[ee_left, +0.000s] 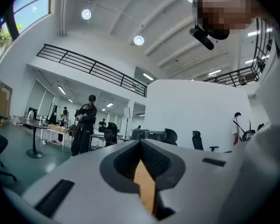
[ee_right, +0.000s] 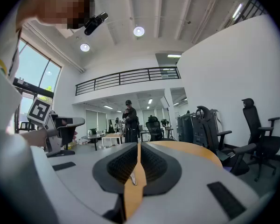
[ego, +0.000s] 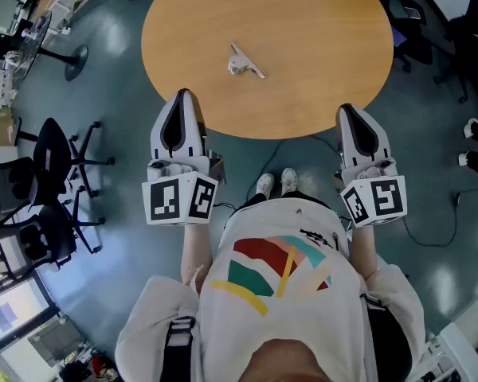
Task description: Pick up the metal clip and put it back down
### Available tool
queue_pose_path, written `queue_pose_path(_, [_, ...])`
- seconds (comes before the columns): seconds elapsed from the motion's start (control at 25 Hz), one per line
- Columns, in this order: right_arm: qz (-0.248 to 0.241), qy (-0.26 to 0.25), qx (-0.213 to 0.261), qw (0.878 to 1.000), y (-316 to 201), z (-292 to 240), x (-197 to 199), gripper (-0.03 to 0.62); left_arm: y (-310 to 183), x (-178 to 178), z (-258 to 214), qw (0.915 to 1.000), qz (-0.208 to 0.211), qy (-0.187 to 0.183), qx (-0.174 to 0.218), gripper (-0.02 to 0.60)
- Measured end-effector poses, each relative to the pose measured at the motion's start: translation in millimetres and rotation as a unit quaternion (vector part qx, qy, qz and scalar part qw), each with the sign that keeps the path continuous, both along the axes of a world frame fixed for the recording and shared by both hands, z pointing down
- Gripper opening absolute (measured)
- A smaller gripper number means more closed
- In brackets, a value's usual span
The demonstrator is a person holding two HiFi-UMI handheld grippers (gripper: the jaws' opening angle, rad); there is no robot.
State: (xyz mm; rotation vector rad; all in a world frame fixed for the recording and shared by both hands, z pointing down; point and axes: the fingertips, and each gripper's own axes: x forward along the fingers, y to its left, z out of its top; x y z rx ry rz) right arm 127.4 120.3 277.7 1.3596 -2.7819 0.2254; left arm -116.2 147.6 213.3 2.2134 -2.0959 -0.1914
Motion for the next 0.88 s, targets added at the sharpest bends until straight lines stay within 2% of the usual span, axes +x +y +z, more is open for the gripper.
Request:
queue_pose_path(0.36, [-0.026,-0.002,-0.019,0.999,-25,26,39,0.017,-9,44,21,0.9996,-0.023,-0.001,-0.015,0.044])
queue_pose_path(0.4, [-0.026,-0.003,-0.021,0.999,-28,26,37,0.03,-6,43,20,0.9995,-0.027,-0.005,-0.016,0.044])
queue_pose_path(0.48, [-0.033,-0.009,-0.022,0.999,-31,23,26,0.179,0,39,19,0.999,-0.036,-0.013,-0.022,0.044])
queue_pose_path(0.56, [-0.045,-0.011,-0.015,0.999,-35,17,13,0.233,3,34,13,0.9985,-0.044,-0.019,-0.024,0.044])
queue_pose_path(0.88, [-0.086,-0.005,0.013,0.996,-62,11,-30,0.238,-24,24,2,0.9982,-0.048,-0.034,-0.008,0.044])
